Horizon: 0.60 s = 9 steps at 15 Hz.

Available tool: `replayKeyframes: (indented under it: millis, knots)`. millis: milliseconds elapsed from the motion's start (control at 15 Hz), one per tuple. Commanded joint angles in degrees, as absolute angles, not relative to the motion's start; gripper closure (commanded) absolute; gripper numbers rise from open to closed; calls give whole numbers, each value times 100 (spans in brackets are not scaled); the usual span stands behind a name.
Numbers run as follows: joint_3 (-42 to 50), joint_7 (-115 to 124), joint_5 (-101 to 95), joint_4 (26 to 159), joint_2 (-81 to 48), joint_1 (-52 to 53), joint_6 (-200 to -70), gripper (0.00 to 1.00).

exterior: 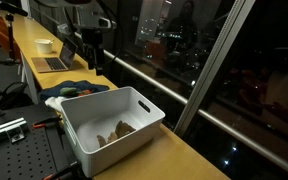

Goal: Remove the items from the white basket, put them on the table and then put them back in the white basket

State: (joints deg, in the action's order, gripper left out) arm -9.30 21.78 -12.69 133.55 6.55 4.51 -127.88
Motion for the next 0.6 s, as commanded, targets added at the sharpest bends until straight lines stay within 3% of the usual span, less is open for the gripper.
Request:
replayKeyframes:
  millis: [0,533]
  knots:
    - [-571,2152,-1460,13679,606,146,-13049,0]
    - [-357,2519,-2548,13290,-362,32,-12903,0]
